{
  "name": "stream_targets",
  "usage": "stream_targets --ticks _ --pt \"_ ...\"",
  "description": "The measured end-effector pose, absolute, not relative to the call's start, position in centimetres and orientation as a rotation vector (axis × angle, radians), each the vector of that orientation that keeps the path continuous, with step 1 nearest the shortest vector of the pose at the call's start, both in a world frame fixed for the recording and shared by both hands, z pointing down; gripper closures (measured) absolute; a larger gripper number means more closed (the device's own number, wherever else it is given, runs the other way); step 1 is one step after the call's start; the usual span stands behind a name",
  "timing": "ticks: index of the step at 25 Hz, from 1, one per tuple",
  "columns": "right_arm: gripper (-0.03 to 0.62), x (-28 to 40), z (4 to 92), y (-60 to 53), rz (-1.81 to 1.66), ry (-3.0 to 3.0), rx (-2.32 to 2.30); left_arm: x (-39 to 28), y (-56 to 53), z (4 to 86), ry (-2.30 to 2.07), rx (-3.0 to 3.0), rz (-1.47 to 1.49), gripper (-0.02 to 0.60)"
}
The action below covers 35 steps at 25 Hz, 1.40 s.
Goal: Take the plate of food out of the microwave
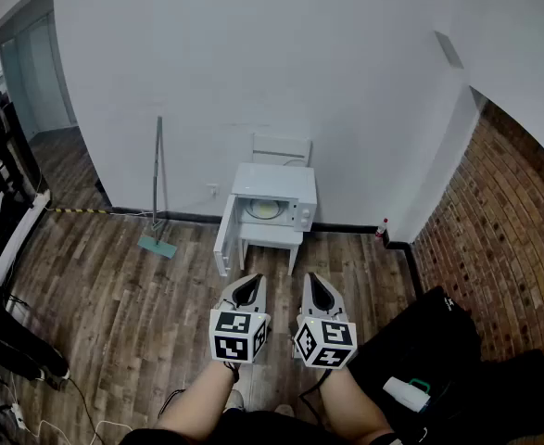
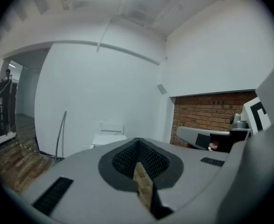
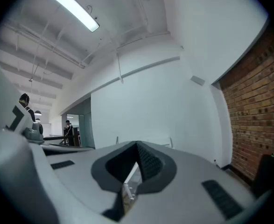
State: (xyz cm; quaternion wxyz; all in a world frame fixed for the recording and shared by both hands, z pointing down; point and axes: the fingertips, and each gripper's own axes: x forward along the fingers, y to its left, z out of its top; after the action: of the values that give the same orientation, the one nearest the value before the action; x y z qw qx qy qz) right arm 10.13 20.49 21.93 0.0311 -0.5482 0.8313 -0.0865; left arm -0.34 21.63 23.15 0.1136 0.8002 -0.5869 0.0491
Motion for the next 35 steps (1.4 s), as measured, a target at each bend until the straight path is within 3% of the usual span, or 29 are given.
stream_targets --ticks 22,35 --pt "0.582 -0.6 21.0 18.3 -0.16 2.464 -1.838 -11.2 18.6 23.9 -1.588 2.409 0.075 0.586" --pt "0.582 -1.7 21.1 16.3 -0.104 2.472 -1.871 -10.9 15.8 24.3 -1.51 2.478 0.071 0.584"
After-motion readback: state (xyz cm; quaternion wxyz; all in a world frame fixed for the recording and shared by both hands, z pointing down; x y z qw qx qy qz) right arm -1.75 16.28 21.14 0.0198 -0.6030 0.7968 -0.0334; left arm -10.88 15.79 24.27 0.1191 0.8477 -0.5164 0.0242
